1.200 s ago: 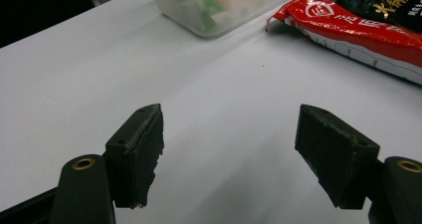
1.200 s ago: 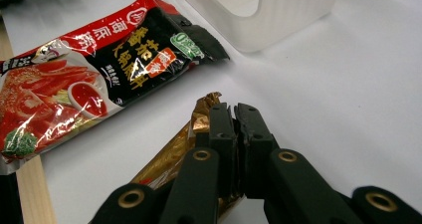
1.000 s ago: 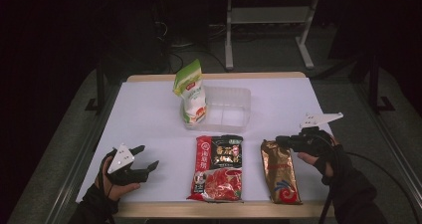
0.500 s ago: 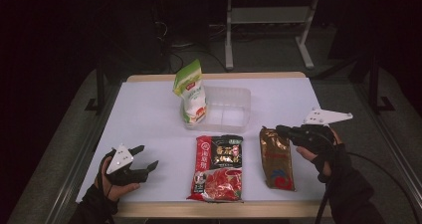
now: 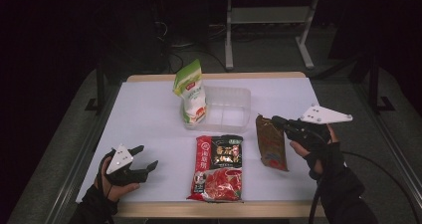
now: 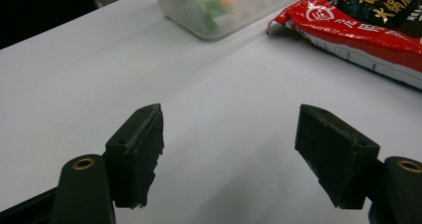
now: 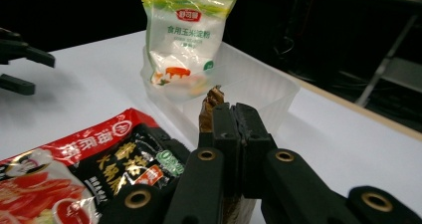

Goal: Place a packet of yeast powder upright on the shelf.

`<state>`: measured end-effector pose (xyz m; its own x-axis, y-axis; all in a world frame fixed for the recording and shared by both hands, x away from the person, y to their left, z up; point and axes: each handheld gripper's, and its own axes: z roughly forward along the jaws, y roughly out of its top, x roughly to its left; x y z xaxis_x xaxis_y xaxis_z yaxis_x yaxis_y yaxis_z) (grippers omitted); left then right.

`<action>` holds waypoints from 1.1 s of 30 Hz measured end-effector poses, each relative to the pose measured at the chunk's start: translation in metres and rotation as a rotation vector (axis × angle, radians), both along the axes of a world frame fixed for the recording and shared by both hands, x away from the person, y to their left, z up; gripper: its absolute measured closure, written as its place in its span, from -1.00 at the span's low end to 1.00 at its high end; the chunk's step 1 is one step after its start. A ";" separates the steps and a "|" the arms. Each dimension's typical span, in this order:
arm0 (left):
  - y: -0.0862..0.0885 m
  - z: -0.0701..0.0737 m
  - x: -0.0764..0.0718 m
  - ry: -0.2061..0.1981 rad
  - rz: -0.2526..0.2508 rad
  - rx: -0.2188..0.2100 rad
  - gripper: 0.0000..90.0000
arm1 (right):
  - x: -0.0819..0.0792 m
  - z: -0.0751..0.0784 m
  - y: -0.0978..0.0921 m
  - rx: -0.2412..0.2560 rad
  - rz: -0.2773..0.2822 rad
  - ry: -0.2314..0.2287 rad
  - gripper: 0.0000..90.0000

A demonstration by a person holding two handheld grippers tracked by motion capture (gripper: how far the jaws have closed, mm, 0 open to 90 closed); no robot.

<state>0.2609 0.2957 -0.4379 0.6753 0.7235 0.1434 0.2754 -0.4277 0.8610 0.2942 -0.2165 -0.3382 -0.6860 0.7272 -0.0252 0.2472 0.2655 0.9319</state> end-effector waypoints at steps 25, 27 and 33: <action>0.000 0.002 -0.003 -0.016 0.008 -0.023 -0.42 | 0.023 0.034 0.070 0.032 0.044 -0.109 0.96; 0.000 0.001 -0.004 -0.013 0.006 -0.018 -0.42 | 0.028 0.035 0.077 0.044 0.048 -0.106 0.96; 0.000 0.001 -0.006 -0.011 0.000 -0.017 -0.42 | 0.044 0.037 0.093 0.056 0.060 -0.098 0.96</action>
<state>0.2548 0.2959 -0.4373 0.6737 0.7260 0.1379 0.2662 -0.4125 0.8712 0.3383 -0.1233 -0.3012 -0.7243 0.6873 -0.0551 0.1393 0.2241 0.9645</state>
